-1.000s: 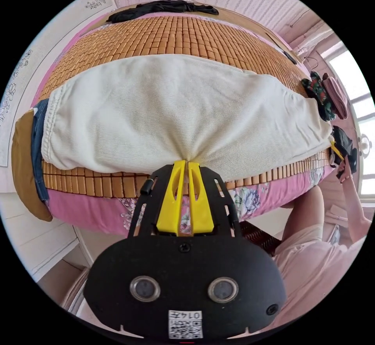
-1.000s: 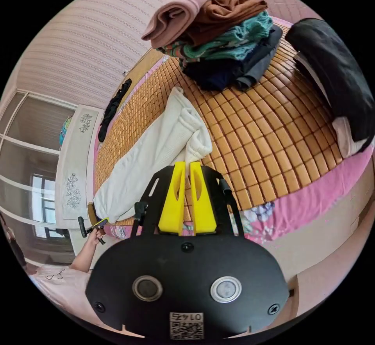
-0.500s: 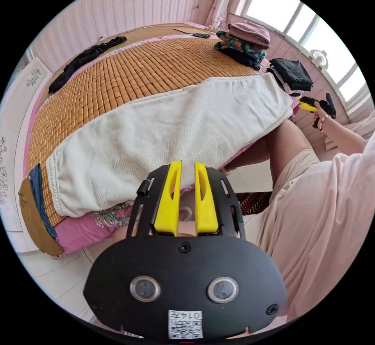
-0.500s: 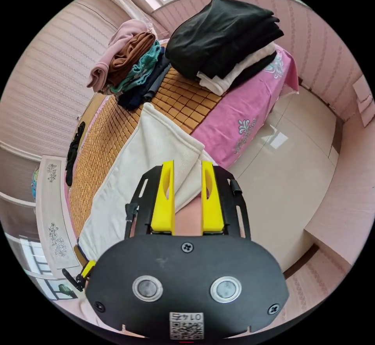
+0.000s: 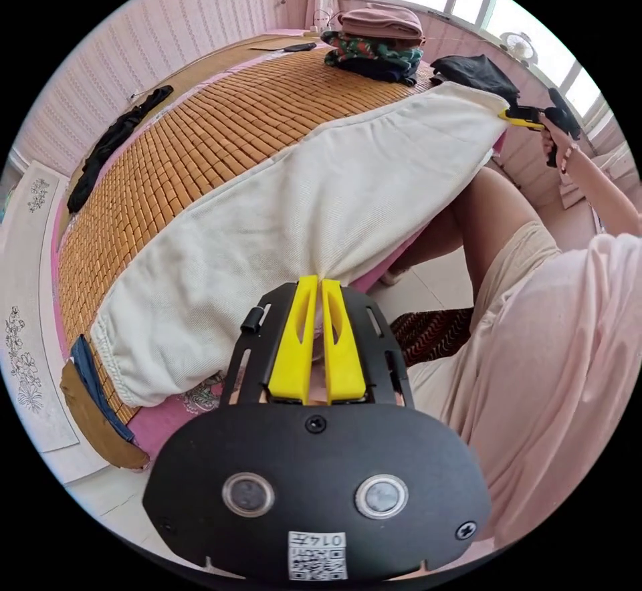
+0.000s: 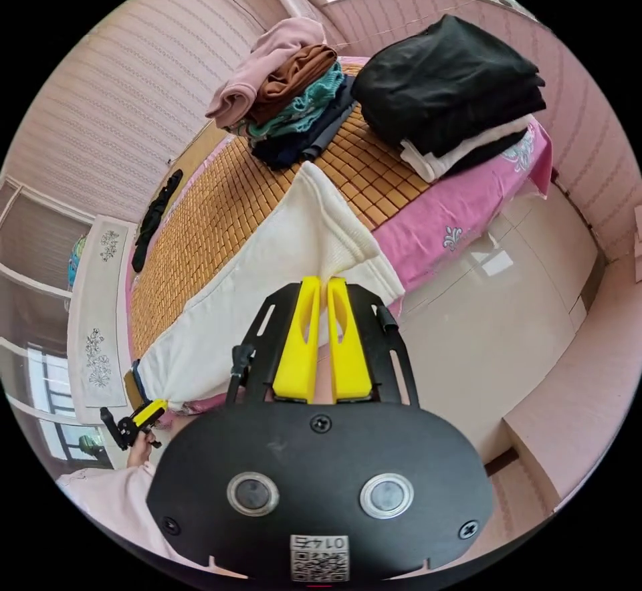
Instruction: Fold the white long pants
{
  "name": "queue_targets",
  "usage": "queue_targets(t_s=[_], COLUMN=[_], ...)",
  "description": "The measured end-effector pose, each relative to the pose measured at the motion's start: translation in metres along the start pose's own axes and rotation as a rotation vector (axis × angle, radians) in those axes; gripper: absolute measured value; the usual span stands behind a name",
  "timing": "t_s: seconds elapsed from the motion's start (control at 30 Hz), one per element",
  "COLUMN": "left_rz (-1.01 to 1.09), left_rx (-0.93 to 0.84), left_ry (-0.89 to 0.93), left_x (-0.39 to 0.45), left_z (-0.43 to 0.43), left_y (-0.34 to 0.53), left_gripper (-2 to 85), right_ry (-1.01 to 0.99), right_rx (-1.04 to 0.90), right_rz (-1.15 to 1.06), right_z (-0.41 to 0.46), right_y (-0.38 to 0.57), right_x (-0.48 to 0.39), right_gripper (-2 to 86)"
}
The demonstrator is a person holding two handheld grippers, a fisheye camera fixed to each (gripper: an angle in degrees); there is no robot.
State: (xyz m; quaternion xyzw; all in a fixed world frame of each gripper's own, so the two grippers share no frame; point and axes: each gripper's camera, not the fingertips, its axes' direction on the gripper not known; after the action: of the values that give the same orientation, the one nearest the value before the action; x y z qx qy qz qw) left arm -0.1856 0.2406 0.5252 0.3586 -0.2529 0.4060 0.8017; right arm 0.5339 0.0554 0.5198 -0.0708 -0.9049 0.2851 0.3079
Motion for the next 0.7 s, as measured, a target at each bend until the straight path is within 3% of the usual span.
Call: queue_targets(t_s=[0.17,0.33,0.5,0.57,0.7], left_rz=[-0.042,-0.097,-0.146,-0.115,0.088], left_rx=[-0.06,-0.062,0.01,0.038,0.093], left_ry=[0.043,0.079,0.071,0.044,-0.061], left_x=[0.007,0.003,-0.021,-0.027,-0.017], left_z=[0.023,0.014,-0.022,-0.029,-0.022], left_y=[-0.004,-0.012,-0.02,-0.032,-0.086], left_gripper=[0.3,5.1,6.3,7.0,8.7], right_ry=[0.071,0.105,0.374,0.335,0.217], right_rx=[-0.217,-0.095,0.155,0.224,0.078], right_rz=[0.071,0.079,0.046,-0.027,-0.173], right_z=[0.067,0.034,-0.011,-0.016,0.032], right_y=[0.014,0.022,0.009,0.001,-0.035], right_x=[0.036,0.024,-0.025,-0.045,-0.084], right_gripper=[6.2,7.0,6.6,6.6,10.4])
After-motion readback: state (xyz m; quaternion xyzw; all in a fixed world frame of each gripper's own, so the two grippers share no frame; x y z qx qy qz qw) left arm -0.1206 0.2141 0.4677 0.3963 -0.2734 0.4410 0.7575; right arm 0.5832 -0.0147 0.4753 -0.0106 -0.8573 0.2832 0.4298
